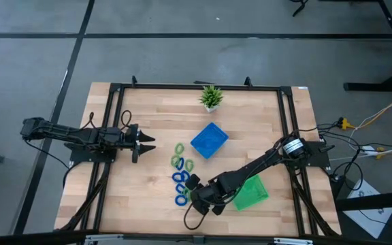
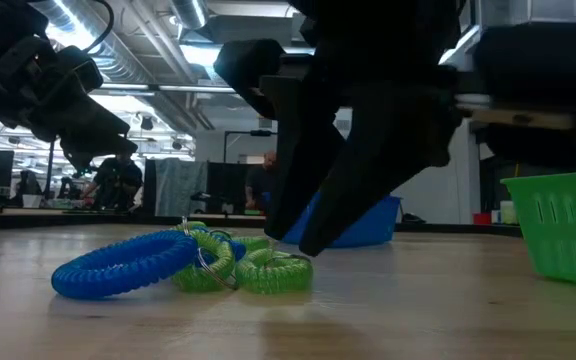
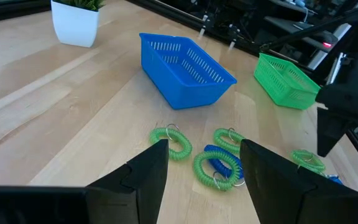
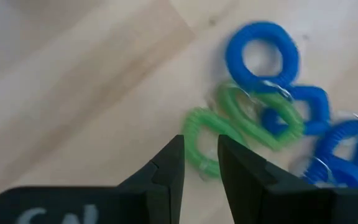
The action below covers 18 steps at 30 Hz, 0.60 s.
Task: Sort spring keychains
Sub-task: Put the green spring keychain into the green bin
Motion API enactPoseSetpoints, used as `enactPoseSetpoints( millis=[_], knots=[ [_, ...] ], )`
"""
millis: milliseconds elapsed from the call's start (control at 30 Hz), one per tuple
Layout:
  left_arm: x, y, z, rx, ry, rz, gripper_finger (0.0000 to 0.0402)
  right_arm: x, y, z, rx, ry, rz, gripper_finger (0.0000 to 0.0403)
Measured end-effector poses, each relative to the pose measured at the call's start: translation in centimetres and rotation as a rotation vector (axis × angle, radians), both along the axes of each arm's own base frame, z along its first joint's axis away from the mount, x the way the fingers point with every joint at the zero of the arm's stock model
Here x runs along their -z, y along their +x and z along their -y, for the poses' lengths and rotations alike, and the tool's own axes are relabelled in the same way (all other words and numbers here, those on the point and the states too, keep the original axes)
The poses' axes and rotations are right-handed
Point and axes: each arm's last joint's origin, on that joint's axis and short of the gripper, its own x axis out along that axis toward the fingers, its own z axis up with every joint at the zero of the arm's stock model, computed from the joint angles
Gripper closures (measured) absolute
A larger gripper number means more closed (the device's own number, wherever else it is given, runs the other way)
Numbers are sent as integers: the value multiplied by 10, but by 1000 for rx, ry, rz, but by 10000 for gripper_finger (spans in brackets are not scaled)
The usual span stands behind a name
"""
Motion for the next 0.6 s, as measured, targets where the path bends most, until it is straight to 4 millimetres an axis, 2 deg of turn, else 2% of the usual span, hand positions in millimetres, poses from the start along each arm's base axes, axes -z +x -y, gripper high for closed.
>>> enactPoseSetpoints(
  millis=[600],
  knots=[
    [0,0,0,0,0,0,208,16,3,-2,46,71,-58,305]
  ],
)
